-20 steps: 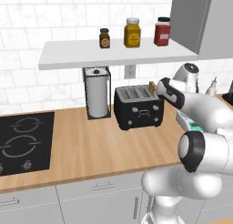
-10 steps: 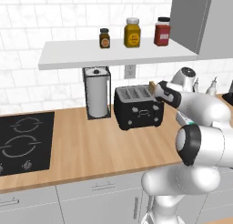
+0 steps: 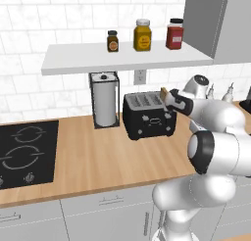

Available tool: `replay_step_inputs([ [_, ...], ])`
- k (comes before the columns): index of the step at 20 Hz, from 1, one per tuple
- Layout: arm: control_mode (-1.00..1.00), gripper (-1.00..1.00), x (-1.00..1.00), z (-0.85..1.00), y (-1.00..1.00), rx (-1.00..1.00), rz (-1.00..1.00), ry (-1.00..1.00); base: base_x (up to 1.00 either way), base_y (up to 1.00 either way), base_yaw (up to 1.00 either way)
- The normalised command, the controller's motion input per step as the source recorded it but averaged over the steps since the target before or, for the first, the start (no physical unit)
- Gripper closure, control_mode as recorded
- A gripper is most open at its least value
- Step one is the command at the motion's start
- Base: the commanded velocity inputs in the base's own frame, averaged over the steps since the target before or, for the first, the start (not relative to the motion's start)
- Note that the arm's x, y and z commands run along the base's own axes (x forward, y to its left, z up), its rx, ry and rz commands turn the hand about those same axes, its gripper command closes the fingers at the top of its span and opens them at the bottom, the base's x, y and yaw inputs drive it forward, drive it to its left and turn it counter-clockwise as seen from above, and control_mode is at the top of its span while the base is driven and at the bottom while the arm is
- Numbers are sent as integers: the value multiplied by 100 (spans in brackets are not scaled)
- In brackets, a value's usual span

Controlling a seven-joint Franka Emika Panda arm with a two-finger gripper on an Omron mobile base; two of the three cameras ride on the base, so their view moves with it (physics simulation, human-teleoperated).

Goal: Start the toaster. Once the lever pops up, take the bread to the plate on the dining counter.

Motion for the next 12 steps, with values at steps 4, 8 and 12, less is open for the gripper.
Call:
replay_step_inputs([
  [4,-100,-100,2,-21,0,0,0,0,0,0,0],
  [8,-100,-100,1,-14,0,0,0,0,0,0,0],
  [12,-100,-100,2,-16,0,0,0,0,0,0,0],
])
